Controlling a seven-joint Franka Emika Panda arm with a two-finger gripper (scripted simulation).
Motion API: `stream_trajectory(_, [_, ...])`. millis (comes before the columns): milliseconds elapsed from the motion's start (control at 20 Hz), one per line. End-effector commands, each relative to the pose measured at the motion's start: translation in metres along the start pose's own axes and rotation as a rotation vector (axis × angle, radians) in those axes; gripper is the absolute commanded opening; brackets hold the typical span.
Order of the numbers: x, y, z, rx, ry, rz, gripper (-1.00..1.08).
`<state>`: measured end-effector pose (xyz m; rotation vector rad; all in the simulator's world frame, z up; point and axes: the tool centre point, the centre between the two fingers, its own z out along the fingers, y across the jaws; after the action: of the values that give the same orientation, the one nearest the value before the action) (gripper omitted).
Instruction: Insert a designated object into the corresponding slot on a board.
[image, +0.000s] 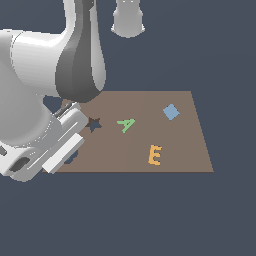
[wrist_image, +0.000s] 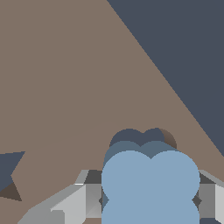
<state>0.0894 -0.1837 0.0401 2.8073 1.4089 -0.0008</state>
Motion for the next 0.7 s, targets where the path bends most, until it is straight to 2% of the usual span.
stream_trajectory(0, [0.0039,0.0032,-0.0005,0.0,0.0,-0.018,-1.0])
stream_trajectory(650, [0.0067,0.0046,0.0004,0.0,0.0,-0.028,-1.0])
